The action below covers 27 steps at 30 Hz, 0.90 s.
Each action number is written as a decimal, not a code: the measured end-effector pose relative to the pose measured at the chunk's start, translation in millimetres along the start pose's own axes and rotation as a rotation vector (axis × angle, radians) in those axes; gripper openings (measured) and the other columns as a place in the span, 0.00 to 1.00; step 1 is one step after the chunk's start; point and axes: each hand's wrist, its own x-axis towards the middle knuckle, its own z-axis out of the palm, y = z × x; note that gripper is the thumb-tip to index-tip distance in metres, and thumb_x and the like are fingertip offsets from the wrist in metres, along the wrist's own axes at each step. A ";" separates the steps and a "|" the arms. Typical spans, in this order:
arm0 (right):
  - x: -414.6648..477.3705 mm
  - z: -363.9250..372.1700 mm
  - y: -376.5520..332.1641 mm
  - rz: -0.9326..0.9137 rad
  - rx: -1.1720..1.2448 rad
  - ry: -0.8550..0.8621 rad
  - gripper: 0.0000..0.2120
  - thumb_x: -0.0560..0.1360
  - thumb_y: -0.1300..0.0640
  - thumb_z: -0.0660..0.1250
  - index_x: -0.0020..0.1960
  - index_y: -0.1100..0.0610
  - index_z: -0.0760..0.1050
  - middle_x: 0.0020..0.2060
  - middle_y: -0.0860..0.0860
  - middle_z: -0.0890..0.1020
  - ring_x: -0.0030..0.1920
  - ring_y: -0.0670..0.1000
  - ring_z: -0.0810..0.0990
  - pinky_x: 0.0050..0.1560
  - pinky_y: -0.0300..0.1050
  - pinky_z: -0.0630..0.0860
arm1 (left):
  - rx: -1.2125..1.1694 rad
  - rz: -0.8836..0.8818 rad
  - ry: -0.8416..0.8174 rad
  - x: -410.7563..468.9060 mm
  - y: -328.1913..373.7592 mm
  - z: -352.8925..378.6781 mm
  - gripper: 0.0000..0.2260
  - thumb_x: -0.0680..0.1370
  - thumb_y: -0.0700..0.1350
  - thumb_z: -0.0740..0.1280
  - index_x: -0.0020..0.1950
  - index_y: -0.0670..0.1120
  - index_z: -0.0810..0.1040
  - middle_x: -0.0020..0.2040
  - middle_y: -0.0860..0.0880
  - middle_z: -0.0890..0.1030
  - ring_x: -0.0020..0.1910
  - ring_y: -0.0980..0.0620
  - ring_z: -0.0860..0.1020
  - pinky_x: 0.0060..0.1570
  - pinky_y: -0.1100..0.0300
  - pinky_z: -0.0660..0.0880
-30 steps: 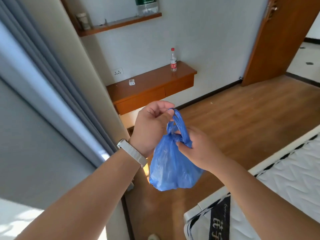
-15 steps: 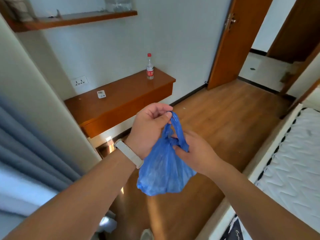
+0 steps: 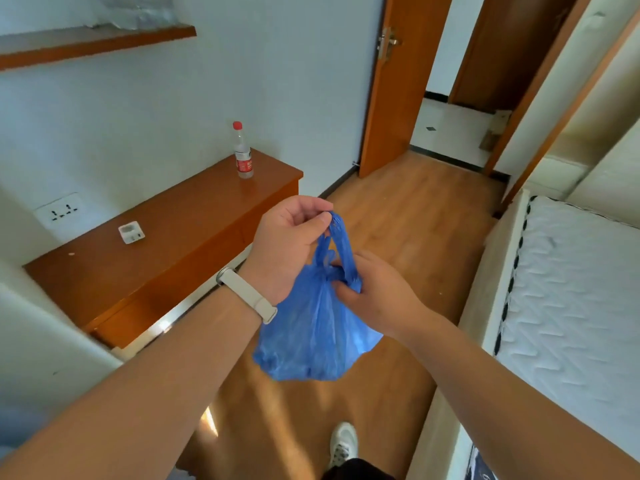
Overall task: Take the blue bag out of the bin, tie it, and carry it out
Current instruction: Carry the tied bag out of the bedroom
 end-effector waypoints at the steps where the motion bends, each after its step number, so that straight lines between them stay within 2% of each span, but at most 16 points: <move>1: 12.0 -1.6 9.2 0.024 0.011 0.007 0.09 0.74 0.52 0.64 0.54 0.46 0.75 0.48 0.43 0.78 0.49 0.46 0.75 0.50 0.47 0.75 | 0.005 -0.009 -0.017 17.8 -6.2 4.3 0.06 0.76 0.34 0.65 0.50 0.42 0.80 0.42 0.47 0.83 0.42 0.53 0.81 0.45 0.60 0.77; 5: 55.2 -7.3 47.6 0.103 0.007 0.026 0.08 0.73 0.50 0.62 0.50 0.48 0.75 0.45 0.45 0.78 0.47 0.47 0.76 0.48 0.50 0.75 | 0.022 -0.032 -0.068 80.1 -27.3 18.3 0.06 0.76 0.34 0.65 0.49 0.43 0.80 0.40 0.51 0.83 0.42 0.53 0.82 0.46 0.58 0.78; 7: 75.3 -13.9 66.6 0.135 -0.013 0.030 0.10 0.72 0.47 0.61 0.48 0.52 0.75 0.44 0.48 0.78 0.46 0.49 0.76 0.48 0.54 0.75 | 0.026 -0.030 -0.079 107.2 -35.4 24.1 0.07 0.76 0.35 0.66 0.47 0.45 0.80 0.38 0.53 0.83 0.42 0.53 0.81 0.46 0.57 0.77; 10: 114.5 -29.5 99.9 0.174 -0.017 0.046 0.10 0.72 0.47 0.62 0.47 0.52 0.75 0.43 0.49 0.78 0.46 0.50 0.76 0.48 0.55 0.75 | 0.032 -0.037 -0.095 157.9 -49.9 38.4 0.08 0.76 0.35 0.66 0.46 0.47 0.81 0.38 0.52 0.83 0.42 0.51 0.81 0.46 0.55 0.76; 13: 152.6 -47.8 131.1 0.178 0.000 0.056 0.07 0.72 0.50 0.64 0.48 0.51 0.75 0.45 0.49 0.79 0.47 0.50 0.77 0.50 0.54 0.75 | 0.034 -0.050 -0.131 205.5 -56.8 59.7 0.09 0.76 0.34 0.65 0.45 0.47 0.80 0.38 0.51 0.82 0.40 0.53 0.80 0.45 0.57 0.75; 18: 203.8 -78.1 174.0 0.166 0.013 0.086 0.10 0.72 0.51 0.62 0.51 0.52 0.76 0.46 0.49 0.80 0.48 0.51 0.77 0.50 0.54 0.75 | 0.094 -0.006 -0.191 275.7 -60.2 97.7 0.09 0.75 0.33 0.66 0.45 0.47 0.80 0.39 0.48 0.82 0.37 0.56 0.79 0.41 0.62 0.75; 23: 249.8 -117.6 218.7 0.231 -0.005 0.175 0.15 0.71 0.44 0.58 0.50 0.52 0.74 0.46 0.49 0.80 0.48 0.50 0.77 0.50 0.54 0.76 | 0.127 0.055 -0.277 356.2 -53.5 141.2 0.09 0.75 0.34 0.66 0.44 0.48 0.80 0.38 0.49 0.82 0.38 0.54 0.80 0.43 0.60 0.76; 27: 269.7 -135.5 237.4 0.234 0.030 0.213 0.11 0.73 0.48 0.61 0.54 0.46 0.75 0.48 0.45 0.79 0.48 0.46 0.77 0.50 0.48 0.76 | 0.081 0.073 -0.334 392.9 -58.7 164.9 0.08 0.75 0.34 0.66 0.45 0.45 0.80 0.36 0.50 0.82 0.36 0.54 0.79 0.42 0.60 0.75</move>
